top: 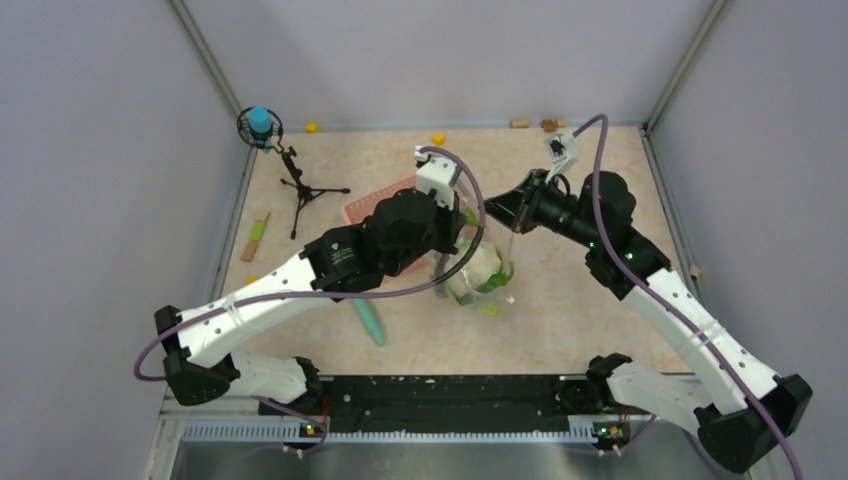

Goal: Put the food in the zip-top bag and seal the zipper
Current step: Adjust the zipper food storage bag at the center of the board, then adjust the fake vegetable in the zipper food storage bag.

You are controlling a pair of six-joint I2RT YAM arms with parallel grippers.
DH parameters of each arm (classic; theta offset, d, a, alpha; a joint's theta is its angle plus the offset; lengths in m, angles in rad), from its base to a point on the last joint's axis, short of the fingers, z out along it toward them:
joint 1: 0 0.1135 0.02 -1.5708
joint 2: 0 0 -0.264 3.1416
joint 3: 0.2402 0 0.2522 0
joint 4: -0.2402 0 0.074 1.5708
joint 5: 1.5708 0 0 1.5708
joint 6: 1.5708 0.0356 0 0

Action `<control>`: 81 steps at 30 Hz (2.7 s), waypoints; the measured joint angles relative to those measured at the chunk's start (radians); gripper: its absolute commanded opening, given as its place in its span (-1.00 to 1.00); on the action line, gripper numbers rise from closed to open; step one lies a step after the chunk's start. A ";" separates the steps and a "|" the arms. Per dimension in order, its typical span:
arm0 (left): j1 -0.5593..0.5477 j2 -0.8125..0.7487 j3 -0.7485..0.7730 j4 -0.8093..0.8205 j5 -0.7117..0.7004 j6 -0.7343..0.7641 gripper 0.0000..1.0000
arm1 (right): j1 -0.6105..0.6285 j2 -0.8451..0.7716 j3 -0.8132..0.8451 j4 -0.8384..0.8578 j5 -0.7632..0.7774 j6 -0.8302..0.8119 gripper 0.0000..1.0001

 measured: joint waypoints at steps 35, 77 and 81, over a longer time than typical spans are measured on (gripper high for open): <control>0.246 -0.033 -0.075 -0.022 -0.011 -0.156 -1.00 | -0.015 -0.200 0.076 -0.062 0.471 -0.274 0.60; 0.286 0.021 0.006 -0.063 0.031 -0.211 -1.00 | 0.430 0.132 -0.038 0.006 0.293 -0.652 -1.00; 0.286 0.021 0.006 -0.069 0.031 -0.219 -1.00 | 0.474 0.156 -0.038 -0.008 0.343 -0.690 -1.00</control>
